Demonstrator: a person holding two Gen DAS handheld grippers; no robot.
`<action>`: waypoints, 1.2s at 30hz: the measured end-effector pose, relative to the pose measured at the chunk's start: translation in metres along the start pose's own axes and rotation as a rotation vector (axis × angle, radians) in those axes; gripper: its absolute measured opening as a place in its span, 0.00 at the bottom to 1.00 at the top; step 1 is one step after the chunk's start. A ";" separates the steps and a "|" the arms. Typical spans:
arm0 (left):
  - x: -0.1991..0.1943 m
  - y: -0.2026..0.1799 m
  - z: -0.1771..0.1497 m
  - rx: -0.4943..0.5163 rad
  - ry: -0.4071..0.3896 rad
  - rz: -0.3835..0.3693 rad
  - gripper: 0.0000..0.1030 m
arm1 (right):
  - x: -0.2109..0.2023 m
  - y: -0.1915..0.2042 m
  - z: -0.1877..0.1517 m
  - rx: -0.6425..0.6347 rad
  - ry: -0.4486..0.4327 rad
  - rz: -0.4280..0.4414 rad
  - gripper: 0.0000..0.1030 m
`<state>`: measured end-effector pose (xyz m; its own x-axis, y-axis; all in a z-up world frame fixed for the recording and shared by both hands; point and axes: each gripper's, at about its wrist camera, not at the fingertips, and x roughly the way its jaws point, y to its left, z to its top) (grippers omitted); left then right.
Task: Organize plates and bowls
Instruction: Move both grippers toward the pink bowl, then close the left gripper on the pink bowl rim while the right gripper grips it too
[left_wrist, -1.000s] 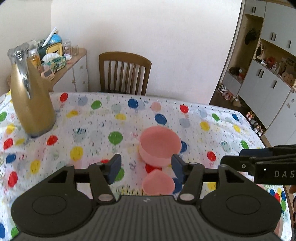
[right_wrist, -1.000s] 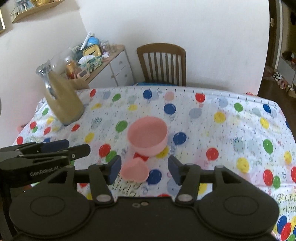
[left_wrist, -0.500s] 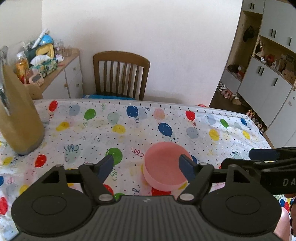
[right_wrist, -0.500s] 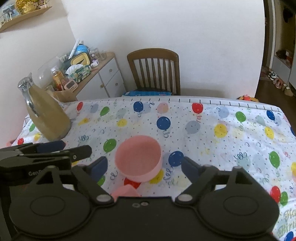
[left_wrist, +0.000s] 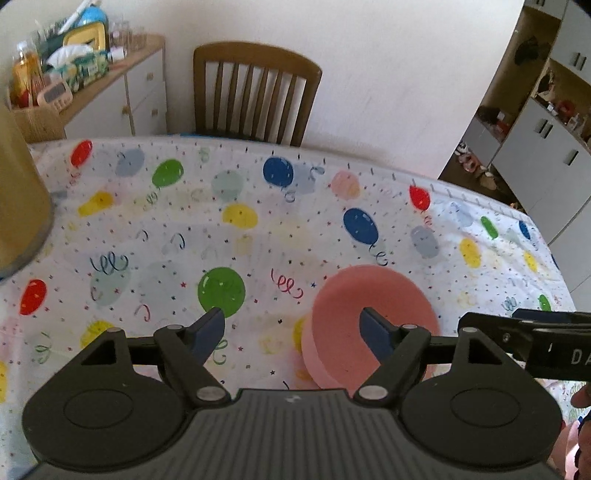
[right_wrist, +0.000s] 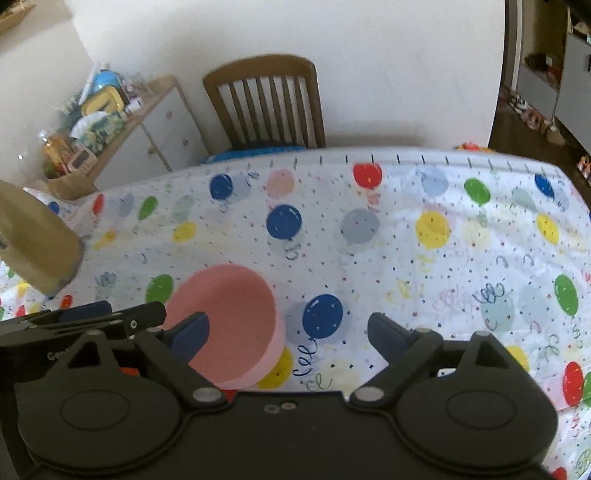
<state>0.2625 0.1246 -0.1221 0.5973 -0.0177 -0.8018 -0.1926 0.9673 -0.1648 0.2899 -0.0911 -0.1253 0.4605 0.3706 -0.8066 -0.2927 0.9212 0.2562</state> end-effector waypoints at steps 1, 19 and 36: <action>0.005 0.001 0.000 -0.007 0.009 0.002 0.78 | 0.005 -0.001 0.000 0.005 0.012 0.000 0.85; 0.041 0.014 -0.002 -0.122 0.089 -0.015 0.51 | 0.047 0.016 0.000 -0.023 0.099 0.017 0.42; 0.037 0.005 -0.005 -0.132 0.095 -0.071 0.11 | 0.045 0.019 -0.004 -0.020 0.111 -0.021 0.07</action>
<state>0.2801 0.1271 -0.1554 0.5381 -0.1151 -0.8350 -0.2563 0.9214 -0.2921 0.3021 -0.0568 -0.1588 0.3712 0.3346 -0.8662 -0.3013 0.9257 0.2285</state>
